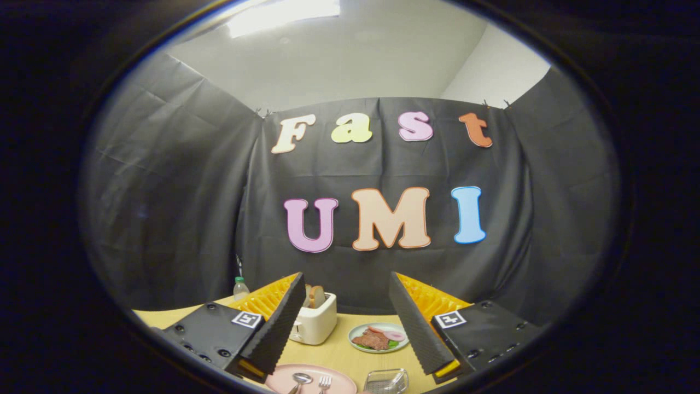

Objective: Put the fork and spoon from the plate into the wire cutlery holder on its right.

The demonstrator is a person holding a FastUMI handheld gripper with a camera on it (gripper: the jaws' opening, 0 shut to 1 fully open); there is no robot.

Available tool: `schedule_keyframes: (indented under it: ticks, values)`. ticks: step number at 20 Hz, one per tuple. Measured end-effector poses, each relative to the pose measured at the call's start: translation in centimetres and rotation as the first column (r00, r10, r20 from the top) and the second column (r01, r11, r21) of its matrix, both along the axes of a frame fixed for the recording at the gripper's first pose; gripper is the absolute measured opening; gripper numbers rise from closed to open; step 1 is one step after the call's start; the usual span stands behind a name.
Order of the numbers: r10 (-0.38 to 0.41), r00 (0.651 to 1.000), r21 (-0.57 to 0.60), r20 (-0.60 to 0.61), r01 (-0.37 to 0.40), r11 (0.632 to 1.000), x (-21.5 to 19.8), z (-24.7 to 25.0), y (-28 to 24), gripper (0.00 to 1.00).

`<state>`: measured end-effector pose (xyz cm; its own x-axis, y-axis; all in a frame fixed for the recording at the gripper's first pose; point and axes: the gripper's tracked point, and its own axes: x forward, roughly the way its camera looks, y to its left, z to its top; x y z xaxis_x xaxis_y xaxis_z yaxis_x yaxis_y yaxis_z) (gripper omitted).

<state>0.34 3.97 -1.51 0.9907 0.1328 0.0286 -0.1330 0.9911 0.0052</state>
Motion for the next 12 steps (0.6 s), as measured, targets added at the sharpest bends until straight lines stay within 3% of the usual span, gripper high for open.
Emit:
schedule_keyframes:
  ticks: [12]
  values:
    - [0.049,0.994,-0.029,-0.096,-0.052,0.998,0.3,-5.0,2.0,0.98]
